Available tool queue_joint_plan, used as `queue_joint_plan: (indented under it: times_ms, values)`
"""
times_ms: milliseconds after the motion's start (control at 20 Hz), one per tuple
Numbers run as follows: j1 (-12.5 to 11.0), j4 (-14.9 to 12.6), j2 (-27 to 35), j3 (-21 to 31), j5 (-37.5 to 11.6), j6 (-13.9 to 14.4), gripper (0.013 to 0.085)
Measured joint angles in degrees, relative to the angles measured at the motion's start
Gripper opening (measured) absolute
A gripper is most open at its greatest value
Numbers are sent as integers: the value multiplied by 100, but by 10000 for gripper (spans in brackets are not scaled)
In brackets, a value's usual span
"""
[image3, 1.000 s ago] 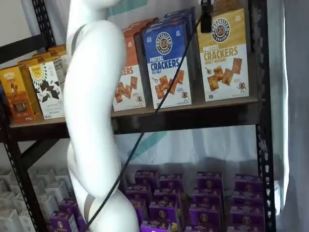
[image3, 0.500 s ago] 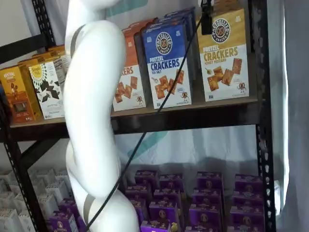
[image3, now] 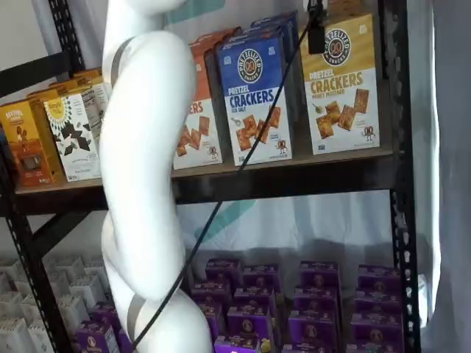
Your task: Retrieve the yellow and white box located on the top shelf, the sixth one from the left
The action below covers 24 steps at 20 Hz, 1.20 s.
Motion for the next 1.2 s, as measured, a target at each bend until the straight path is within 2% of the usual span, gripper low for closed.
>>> queue_joint_plan:
  times_ms: [50,100,200,600,750,1050,1200]
  values:
    - [-10,19,16,-27,18,1,770]
    - [-14,25,23,-39,25,1,770]
    - [-17,26,34,-57,33,0,690]
    - [-23,56,19,-21,-16,-3,690]
    - [-27,69,18,-19,-27,-1,610]
    - [-61,146,2,-109,84,22,610]
    - [-55,47,-176,48,16,-25,610]
